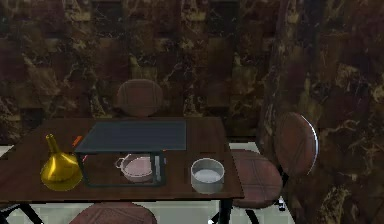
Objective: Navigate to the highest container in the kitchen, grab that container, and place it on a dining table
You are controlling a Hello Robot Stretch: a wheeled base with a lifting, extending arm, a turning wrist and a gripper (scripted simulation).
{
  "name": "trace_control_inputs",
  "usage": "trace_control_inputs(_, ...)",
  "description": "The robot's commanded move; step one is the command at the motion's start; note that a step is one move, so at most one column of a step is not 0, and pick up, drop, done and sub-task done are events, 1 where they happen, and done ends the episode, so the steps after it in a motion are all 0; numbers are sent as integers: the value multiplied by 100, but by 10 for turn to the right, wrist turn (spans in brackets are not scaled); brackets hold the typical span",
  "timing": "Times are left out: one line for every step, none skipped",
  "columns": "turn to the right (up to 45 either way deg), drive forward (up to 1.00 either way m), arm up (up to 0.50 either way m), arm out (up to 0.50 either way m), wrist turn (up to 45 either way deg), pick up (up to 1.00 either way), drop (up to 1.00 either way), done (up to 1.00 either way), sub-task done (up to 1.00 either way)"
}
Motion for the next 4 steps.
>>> trace_control_inputs(0,35,0,0,0,0,0,0,0)
trace_control_inputs(-450,0,0,0,0,0,0,0,0)
trace_control_inputs(-450,0,0,0,0,0,0,0,0)
trace_control_inputs(-210,0,0,0,0,0,0,0,0)
